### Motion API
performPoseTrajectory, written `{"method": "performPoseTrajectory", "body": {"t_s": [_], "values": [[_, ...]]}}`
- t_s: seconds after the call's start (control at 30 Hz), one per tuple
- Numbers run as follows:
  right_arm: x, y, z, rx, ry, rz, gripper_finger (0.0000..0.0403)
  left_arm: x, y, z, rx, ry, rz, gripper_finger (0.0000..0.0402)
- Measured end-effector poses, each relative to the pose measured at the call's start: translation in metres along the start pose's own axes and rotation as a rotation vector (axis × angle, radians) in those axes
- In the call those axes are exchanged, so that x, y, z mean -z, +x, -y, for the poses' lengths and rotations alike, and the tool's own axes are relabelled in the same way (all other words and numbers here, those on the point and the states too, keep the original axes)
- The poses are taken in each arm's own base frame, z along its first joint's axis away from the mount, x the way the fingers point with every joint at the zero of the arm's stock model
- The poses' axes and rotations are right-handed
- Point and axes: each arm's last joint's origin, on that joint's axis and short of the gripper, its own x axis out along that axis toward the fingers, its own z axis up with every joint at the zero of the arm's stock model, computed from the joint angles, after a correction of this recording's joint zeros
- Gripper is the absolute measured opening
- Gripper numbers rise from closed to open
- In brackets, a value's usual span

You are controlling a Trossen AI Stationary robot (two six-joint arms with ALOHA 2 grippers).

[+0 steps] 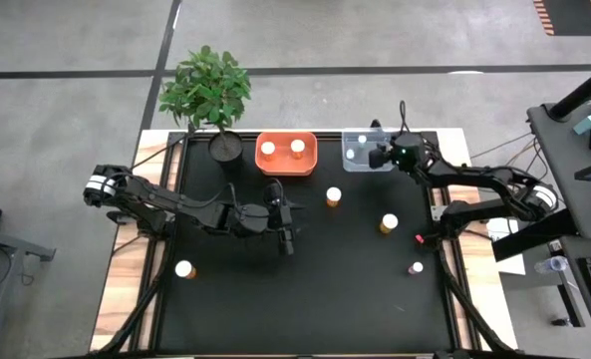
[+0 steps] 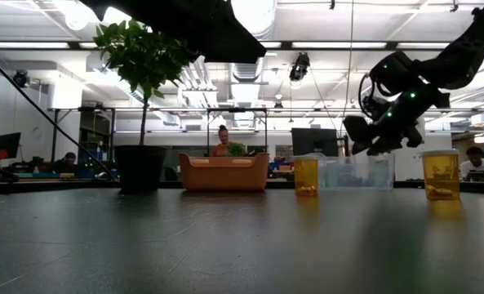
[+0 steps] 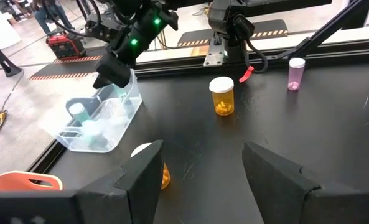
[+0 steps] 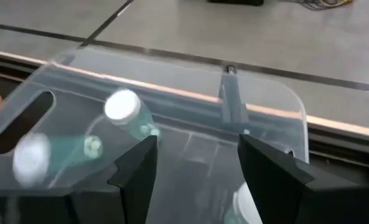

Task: Pick and place medicine bottles into bin by pill shape (circle, oval)
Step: Put the orange pill bottle into the orange bin

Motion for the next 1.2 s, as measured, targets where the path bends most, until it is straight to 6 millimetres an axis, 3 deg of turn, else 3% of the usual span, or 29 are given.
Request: {"method": "performPoseTrajectory", "body": {"t_s": [0.27, 0.57, 0.9, 1.1, 1.2], "values": [[-0.02, -0.008, -0.009, -0.128, 0.022, 0.017, 0.0214, 0.0, 0.0, 0.0, 0.0, -0.008, -0.002, 0.0201], [-0.039, -0.05, -0.036, -0.318, -0.049, 0.032, 0.0214, 0.001, 0.0, 0.001, 0.002, -0.113, -0.005, 0.0201], [-0.028, -0.101, -0.072, -0.595, -0.243, 0.096, 0.0215, 0.006, 0.001, 0.004, 0.01, -0.282, -0.04, 0.0201], [-0.023, -0.114, -0.086, -0.689, -0.347, 0.151, 0.0215, 0.007, 0.0, 0.004, 0.011, -0.394, -0.051, 0.0201], [-0.023, -0.117, -0.088, -0.705, -0.365, 0.17, 0.0215, 0.01, -0.003, 0.004, 0.045, -0.46, -0.138, 0.0201]]}}
